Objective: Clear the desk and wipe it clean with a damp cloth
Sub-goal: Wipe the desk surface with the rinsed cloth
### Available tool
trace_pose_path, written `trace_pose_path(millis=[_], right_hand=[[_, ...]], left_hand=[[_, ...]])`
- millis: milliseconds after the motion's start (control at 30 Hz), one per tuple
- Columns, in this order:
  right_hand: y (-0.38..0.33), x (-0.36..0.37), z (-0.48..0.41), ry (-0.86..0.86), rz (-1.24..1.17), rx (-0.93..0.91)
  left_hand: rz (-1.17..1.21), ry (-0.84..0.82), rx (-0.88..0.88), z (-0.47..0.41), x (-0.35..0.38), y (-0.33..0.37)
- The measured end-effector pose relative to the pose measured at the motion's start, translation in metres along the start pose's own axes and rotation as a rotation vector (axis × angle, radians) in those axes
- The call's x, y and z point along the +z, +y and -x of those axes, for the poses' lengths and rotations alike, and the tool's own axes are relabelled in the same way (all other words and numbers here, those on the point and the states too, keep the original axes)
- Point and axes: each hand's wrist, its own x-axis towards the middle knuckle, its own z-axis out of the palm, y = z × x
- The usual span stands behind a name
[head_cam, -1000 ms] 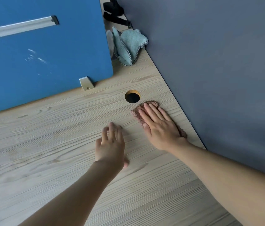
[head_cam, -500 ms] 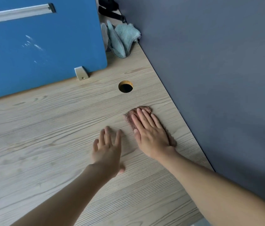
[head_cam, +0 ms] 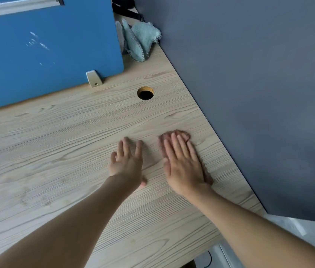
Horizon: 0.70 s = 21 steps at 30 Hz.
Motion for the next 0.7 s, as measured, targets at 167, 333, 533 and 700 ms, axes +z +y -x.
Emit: trace_pose_path(millis=[167, 333, 533, 700], right_hand=[[0.020, -0.002, 0.027, -0.094, 0.002, -0.269], [0.031, -0.003, 0.005, -0.024, 0.018, -0.024], [0.017, -0.002, 0.068, -0.095, -0.006, -0.198], [0.062, -0.007, 0.040, -0.054, 0.052, -0.104]], left_hand=[[0.000, 0.080, 0.064, 0.022, 0.005, 0.005], [-0.053, -0.056, 0.074, 0.044, 0.022, 0.007], [-0.144, -0.054, 0.031, 0.045, 0.024, 0.017], [-0.158, -0.047, 0.020, 0.044, 0.026, 0.016]])
